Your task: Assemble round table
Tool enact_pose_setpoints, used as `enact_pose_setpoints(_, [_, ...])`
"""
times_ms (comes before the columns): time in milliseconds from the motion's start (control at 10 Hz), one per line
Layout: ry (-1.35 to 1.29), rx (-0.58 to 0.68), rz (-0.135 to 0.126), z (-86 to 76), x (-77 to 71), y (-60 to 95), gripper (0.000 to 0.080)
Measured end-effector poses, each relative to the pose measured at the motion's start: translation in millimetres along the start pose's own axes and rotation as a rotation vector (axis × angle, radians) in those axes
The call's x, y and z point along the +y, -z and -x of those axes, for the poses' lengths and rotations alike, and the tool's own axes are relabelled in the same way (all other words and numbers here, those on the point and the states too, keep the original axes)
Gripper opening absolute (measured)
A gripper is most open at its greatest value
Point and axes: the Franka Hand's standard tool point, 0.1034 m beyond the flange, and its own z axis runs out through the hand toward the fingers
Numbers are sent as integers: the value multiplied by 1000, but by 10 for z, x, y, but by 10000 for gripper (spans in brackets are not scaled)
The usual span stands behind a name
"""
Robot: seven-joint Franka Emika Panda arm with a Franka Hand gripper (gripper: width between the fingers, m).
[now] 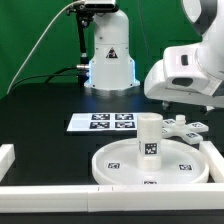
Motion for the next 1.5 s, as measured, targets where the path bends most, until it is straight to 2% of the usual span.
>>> enact_pose_setpoints(200, [-2,-2,-1,-2,-4,-10,649])
enact_pose_setpoints(300, [-13,-18,-8,-7,-40,-73,649])
enact_pose_setpoints(400, [-28,-40,-32,-4,-96,-136,649])
enact_pose_setpoints(500, [-44,-60,-71,-11,-127,-181,649])
enact_pose_setpoints(1000, [-53,-70,-74,-25,-79,-221,649])
enact_pose_setpoints(1100, [-62,-106,-88,23,-79,-267,649])
enact_pose_setpoints(1300, [-95,-158,-76,68,-51,-297,649])
enact_pose_setpoints(1500, [-107,-157,-75,57,-49,-296,649])
